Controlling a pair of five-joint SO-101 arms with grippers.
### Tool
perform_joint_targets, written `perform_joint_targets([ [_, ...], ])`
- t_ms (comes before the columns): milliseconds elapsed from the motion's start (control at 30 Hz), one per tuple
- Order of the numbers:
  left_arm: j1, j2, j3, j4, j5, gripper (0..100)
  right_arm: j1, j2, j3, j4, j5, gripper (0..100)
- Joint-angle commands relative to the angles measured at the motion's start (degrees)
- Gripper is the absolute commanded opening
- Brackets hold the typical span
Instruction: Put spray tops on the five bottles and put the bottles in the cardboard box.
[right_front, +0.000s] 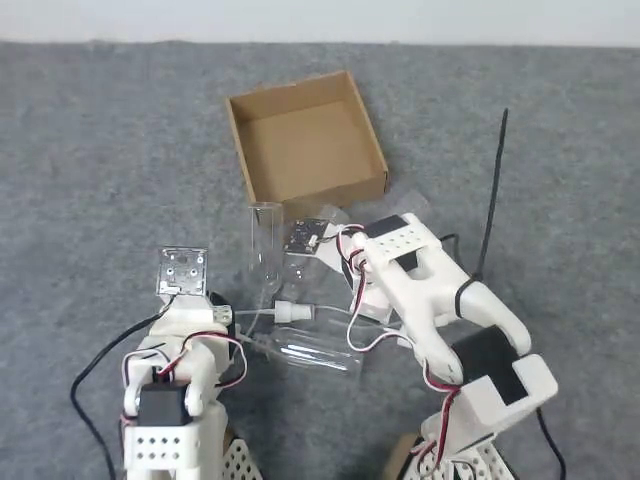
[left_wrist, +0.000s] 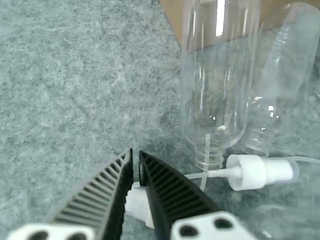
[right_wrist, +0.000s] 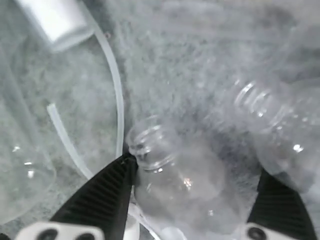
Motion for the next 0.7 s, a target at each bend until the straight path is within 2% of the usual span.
perform_joint_targets([
  [0,-0.09,-0.97,-0.66,0.44,0.44,1,0.84,-0.75,-3.25,0.04,-0.35,29.4],
  [267,-0.09,-1.14,-0.66,0.44,0.44,1,0.92,-0.84,-3.52,0.04,-0.70,25.7],
  [500,-0.18,-1.14,-0.66,0.44,0.44,1,1.71,-1.98,-7.65,2.42,-10.99,25.7],
  [667,-0.18,-1.14,-0.66,0.44,0.44,1,3.03,-3.03,-7.82,1.89,-14.42,25.7],
])
